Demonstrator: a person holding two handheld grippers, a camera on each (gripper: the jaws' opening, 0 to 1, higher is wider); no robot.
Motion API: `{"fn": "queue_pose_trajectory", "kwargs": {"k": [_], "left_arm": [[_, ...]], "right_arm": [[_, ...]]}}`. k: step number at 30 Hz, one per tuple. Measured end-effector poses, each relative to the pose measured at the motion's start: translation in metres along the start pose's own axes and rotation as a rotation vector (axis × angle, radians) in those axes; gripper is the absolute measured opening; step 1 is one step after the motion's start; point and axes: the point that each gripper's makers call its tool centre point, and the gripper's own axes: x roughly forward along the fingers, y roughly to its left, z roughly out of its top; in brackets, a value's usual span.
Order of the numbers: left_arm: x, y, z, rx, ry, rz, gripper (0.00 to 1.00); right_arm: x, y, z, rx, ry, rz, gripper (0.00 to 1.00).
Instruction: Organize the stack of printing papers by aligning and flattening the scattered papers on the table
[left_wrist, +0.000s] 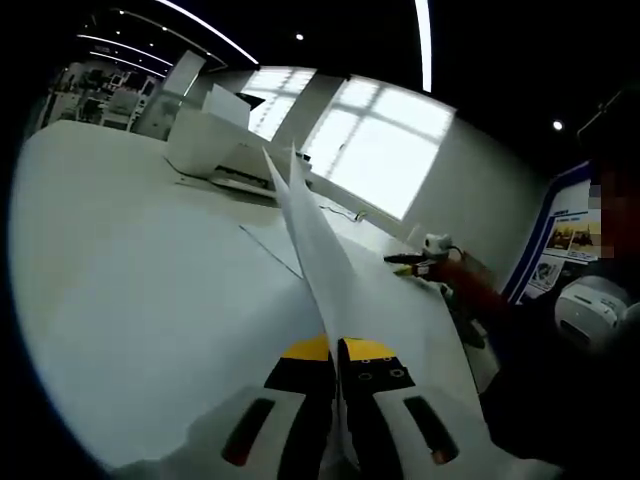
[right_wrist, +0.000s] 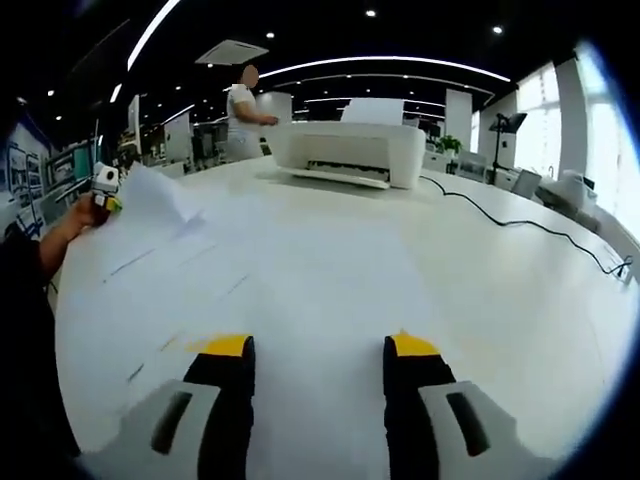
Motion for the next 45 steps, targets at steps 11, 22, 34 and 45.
{"fn": "queue_pose_trajectory", "kwargs": {"k": [11,22,34,45], "left_arm": [[0.000,-0.001,-0.001,0.003,0.001,0.000,0.07],[0.001,-0.002,-0.001,0.004,0.002,0.000,0.07],[0.000,-0.001,-0.001,0.003,0.002,-0.002,0.07],[0.000,-0.002,-0.001,0.004,0.002,-0.002,0.07]], "right_arm": [[0.000,0.016,-0.001,-0.009,0.010,0.050,0.09],[0.001,0.020,0.000,-0.003,0.027,0.055,0.07],[-0.010,0.007,0.006,-0.007,0.053,-0.011,0.67],[-0.022,0.005,-0.018,0.001,0.245,0.012,0.91]]}}
